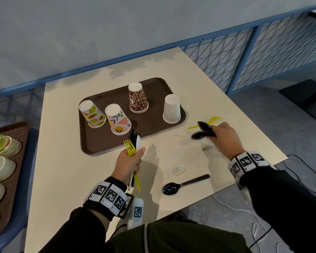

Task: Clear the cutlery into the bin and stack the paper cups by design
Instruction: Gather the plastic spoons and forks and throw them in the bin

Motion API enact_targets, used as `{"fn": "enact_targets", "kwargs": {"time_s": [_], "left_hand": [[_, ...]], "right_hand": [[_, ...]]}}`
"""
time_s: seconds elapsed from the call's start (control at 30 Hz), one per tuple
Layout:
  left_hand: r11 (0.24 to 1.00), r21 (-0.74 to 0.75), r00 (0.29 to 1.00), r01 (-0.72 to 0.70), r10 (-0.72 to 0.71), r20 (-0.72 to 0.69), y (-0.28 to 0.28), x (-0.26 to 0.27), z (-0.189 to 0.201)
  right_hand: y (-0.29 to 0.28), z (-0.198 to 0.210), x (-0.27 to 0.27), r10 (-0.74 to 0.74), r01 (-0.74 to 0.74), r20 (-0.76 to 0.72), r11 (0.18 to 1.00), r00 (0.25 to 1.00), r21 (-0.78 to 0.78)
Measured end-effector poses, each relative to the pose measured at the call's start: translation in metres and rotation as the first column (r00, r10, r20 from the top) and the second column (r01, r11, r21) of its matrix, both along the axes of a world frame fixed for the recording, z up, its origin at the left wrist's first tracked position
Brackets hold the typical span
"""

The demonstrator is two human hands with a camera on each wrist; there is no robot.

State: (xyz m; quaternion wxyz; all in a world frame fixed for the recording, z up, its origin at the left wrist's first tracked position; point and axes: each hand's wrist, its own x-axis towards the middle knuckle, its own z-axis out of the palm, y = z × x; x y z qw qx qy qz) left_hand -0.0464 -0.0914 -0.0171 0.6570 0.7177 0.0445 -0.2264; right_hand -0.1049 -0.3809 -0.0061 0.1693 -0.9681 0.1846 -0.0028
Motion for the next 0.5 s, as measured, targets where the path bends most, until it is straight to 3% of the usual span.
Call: {"fn": "enact_targets", "kwargs": {"time_s": [0.1,0.2,0.33,0.4,0.5], "left_hand": [[1.0,-0.023,1.0,-0.005,0.005,0.009,0.003,0.001,0.0],[0.999,-0.03,1.0,-0.012,0.013,0.013,0.007,0.004,0.002],[0.999,-0.017,0.999,-0.028,0.028,0.019,0.012,0.006,0.003],[0.999,-0.012,0.999,-0.037,0.038,0.023,0.014,0.006,0.003],[0.999,-0.003,0.998,-0.039,0.039,0.043,0.016,0.008,0.005]], "right_hand": [[0.025,0.014,0.0,0.225,-0.221,-0.158,0.974,0.961,0.04],[0.052,0.011,-0.016,0.489,-0.455,-0.26,0.871,0.833,0.184],[0.064,-0.009,-0.036,0.614,-0.585,-0.375,0.785,0.694,0.203],[0.066,-0.018,-0.04,0.618,-0.59,-0.378,0.782,0.69,0.202],[0.065,-0.02,-0.038,0.599,-0.547,-0.286,0.8,0.748,0.246]]}}
